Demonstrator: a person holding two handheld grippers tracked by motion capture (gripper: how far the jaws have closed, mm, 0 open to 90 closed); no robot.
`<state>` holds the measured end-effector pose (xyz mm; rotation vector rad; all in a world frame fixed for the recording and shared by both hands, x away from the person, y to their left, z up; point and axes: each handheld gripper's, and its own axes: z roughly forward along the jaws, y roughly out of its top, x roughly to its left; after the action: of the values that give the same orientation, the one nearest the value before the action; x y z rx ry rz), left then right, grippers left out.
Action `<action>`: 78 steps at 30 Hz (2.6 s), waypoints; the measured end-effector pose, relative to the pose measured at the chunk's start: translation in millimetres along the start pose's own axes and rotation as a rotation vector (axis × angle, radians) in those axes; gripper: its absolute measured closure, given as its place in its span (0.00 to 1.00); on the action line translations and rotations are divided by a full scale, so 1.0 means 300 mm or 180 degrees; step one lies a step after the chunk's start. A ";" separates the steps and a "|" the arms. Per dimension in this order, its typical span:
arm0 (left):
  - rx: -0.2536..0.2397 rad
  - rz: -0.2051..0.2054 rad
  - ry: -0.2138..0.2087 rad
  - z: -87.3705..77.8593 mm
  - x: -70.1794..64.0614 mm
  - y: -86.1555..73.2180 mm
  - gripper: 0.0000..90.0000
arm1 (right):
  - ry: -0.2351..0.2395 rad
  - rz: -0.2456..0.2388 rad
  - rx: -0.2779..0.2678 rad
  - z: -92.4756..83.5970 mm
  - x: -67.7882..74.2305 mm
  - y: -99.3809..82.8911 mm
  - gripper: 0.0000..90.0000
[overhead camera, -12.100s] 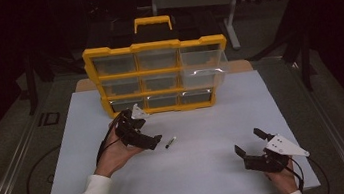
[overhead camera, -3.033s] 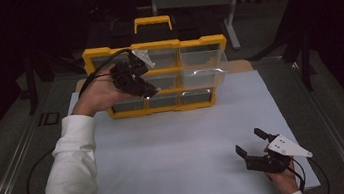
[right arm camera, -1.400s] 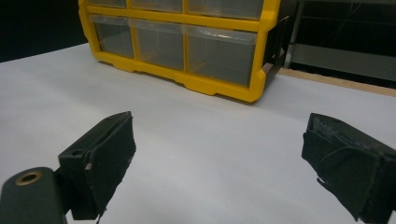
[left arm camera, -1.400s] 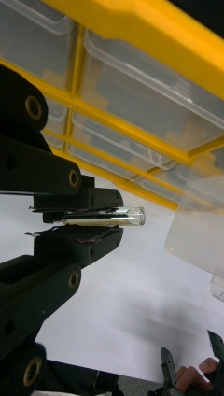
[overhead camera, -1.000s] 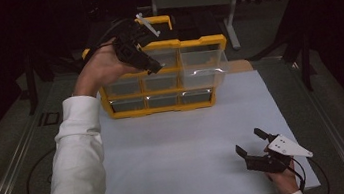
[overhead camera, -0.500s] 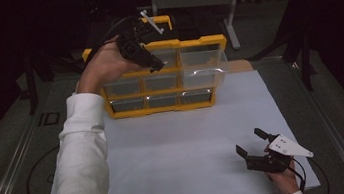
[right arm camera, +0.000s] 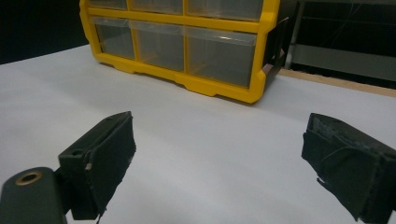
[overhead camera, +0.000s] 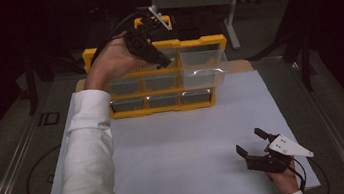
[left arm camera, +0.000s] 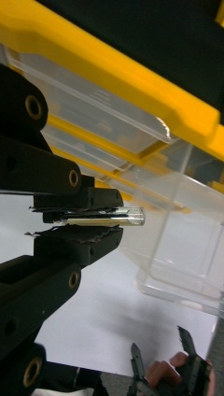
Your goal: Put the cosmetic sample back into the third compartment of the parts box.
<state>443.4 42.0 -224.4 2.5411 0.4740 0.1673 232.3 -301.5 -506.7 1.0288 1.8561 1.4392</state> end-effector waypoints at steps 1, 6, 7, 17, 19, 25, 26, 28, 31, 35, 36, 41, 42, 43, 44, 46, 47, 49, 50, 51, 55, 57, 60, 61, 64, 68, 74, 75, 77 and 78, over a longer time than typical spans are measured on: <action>-0.0007 0.0004 -0.0007 0.001 -0.001 0.004 0.90 | -0.0003 0.0003 0.0002 0.000 0.000 0.000 0.10; -0.0005 0.0021 -0.0014 0.003 -0.004 0.020 0.90 | -0.0001 0.0007 0.0009 0.001 0.000 0.000 0.10; -0.0004 0.0019 -0.0009 0.003 -0.006 0.023 0.90 | 0.0002 0.0007 0.0011 0.001 0.001 -0.001 0.10; -0.0014 0.0074 -0.0010 0.016 -0.022 0.064 0.90 | 0.0003 0.0004 0.0007 0.001 0.000 -0.001 0.10; -0.0018 0.0074 -0.0007 0.021 -0.025 0.072 0.90 | -0.0001 0.0008 0.0005 0.000 0.000 0.000 0.10; 0.0000 -0.0003 -0.0021 0.033 -0.033 0.099 0.90 | 0.0004 0.0008 -0.0003 0.000 -0.001 0.000 0.10; -0.0003 -0.0010 -0.0017 0.035 -0.035 0.102 0.90 | 0.0002 0.0008 -0.0003 0.000 -0.001 0.000 0.10; -0.0001 -0.0025 -0.0031 0.037 -0.037 0.107 0.90 | -0.0001 0.0012 -0.0003 0.000 -0.002 0.000 0.10; 0.0012 -0.0083 -0.0063 0.043 -0.041 0.117 0.90 | -0.0002 0.0017 0.0000 0.000 -0.002 0.000 0.10; 0.0042 -0.0130 -0.0033 0.056 -0.046 0.128 0.90 | 0.0001 0.0013 0.0006 0.000 0.000 0.000 0.10; 0.0036 -0.0133 -0.0040 0.059 -0.047 0.130 0.90 | 0.0000 0.0008 0.0009 0.000 -0.001 0.000 0.10; 0.0054 -0.0158 -0.0011 0.069 -0.054 0.146 0.90 | -0.0005 0.0018 0.0005 -0.001 -0.002 0.000 0.10; 0.0061 -0.0157 -0.0014 0.071 -0.055 0.150 0.90 | -0.0008 0.0010 0.0004 -0.001 -0.003 0.000 0.10; 0.0059 -0.0167 -0.0009 0.074 -0.058 0.153 0.90 | -0.0005 0.0013 0.0002 -0.001 -0.002 0.000 0.10; 0.0077 -0.0160 0.0005 0.076 -0.060 0.157 0.90 | -0.0004 0.0015 0.0003 -0.001 -0.002 0.000 0.10; 0.0090 -0.0165 0.0002 0.081 -0.063 0.163 0.90 | -0.0004 0.0016 0.0003 -0.001 -0.003 0.000 0.10; 0.0083 -0.0185 0.0014 0.084 -0.064 0.166 0.90 | -0.0007 0.0017 0.0002 -0.001 -0.002 0.000 0.10; 0.0076 -0.0202 0.0001 0.089 -0.065 0.170 0.90 | -0.0007 0.0014 -0.0002 -0.002 -0.003 0.000 0.10; 0.0079 -0.0205 0.0005 0.091 -0.066 0.172 0.90 | -0.0007 0.0016 -0.0003 -0.002 -0.003 0.001 0.10; 0.0083 -0.0211 0.0018 0.094 -0.066 0.174 0.90 | -0.0007 0.0016 -0.0003 -0.002 -0.003 0.001 0.10; 0.0112 -0.0223 0.0029 0.106 -0.070 0.178 0.90 | -0.0006 0.0012 -0.0006 -0.002 -0.004 0.000 0.10; 0.0134 -0.0214 0.0039 0.111 -0.072 0.180 0.90 | -0.0008 0.0018 -0.0008 -0.002 -0.004 0.001 0.10; 0.0119 -0.0225 0.0023 0.113 -0.075 0.181 0.90 | -0.0005 0.0014 -0.0009 -0.002 -0.004 0.000 0.10; 0.0117 -0.0218 0.0024 0.113 -0.077 0.182 0.90 | -0.0009 0.0012 -0.0006 -0.002 -0.004 0.000 0.10; 0.0106 -0.0224 0.0009 0.115 -0.078 0.184 0.90 | -0.0008 0.0016 -0.0009 -0.003 -0.003 0.001 0.10; 0.0100 -0.0237 -0.0019 0.122 -0.083 0.189 0.89 | -0.0008 0.0011 -0.0007 -0.002 -0.004 0.001 0.10; -0.0043 -0.0501 0.0005 0.120 -0.068 0.182 0.52 | -0.0008 0.0015 -0.0018 -0.005 -0.006 0.002 0.10; -0.0031 -0.0527 0.0084 0.120 -0.066 0.178 0.41 | -0.0003 0.0018 -0.0020 -0.006 -0.006 0.002 0.10; -0.0018 -0.0462 0.0110 0.121 -0.065 0.166 0.40 | -0.0007 0.0014 -0.0018 -0.006 -0.007 0.001 0.10; -0.0018 -0.0462 0.0110 0.121 -0.065 0.166 0.33 | -0.0007 0.0014 -0.0018 -0.006 -0.007 0.001 0.10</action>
<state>448.0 -22.4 -228.8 2.4905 0.6679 0.1585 232.0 -304.1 -505.9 1.0319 1.8484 1.4445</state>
